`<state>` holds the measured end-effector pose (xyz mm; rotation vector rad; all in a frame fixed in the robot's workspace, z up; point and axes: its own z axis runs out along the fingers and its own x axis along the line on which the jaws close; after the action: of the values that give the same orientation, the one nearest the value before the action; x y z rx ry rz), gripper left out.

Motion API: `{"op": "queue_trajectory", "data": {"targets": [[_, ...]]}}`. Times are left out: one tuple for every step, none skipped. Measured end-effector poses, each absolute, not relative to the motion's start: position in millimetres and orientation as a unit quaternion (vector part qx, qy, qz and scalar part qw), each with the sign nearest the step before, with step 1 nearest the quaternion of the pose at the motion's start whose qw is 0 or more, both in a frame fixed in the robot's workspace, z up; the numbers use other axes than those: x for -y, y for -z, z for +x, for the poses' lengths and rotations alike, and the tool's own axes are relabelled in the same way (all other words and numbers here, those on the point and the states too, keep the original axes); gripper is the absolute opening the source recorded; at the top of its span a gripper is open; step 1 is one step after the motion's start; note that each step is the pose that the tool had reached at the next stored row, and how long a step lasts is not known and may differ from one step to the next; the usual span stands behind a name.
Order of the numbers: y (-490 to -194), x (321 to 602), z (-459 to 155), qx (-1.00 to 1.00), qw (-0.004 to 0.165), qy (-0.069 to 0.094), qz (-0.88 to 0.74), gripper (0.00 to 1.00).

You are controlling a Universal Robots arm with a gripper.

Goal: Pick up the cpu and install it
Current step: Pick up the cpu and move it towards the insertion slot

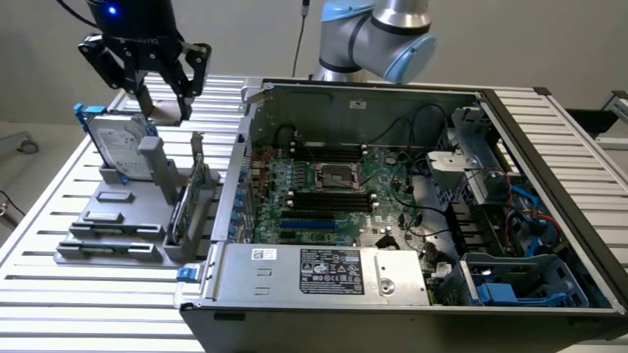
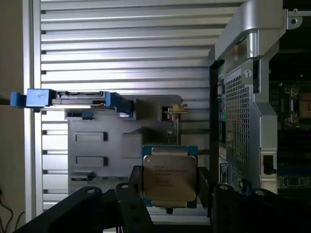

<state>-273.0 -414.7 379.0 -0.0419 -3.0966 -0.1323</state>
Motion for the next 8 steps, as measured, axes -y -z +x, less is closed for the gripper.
{"op": "queue_trajectory", "data": {"targets": [[-380, 415, -268, 0.999, 0.021, 0.043, -0.014, 0.55], [-380, 415, -264, 0.999, 0.021, 0.043, -0.014, 0.55], [-381, 415, -259, 0.999, 0.021, 0.043, -0.014, 0.55], [-381, 415, -255, 0.999, 0.021, 0.044, -0.014, 0.55], [-382, 415, -250, 0.999, 0.021, 0.044, -0.013, 0.55], [-382, 415, -246, 0.999, 0.021, 0.044, -0.014, 0.55], [-383, 415, -241, 0.999, 0.021, 0.044, -0.014, 0.55], [-383, 415, -237, 0.999, 0.021, 0.044, -0.014, 0.55]]}}
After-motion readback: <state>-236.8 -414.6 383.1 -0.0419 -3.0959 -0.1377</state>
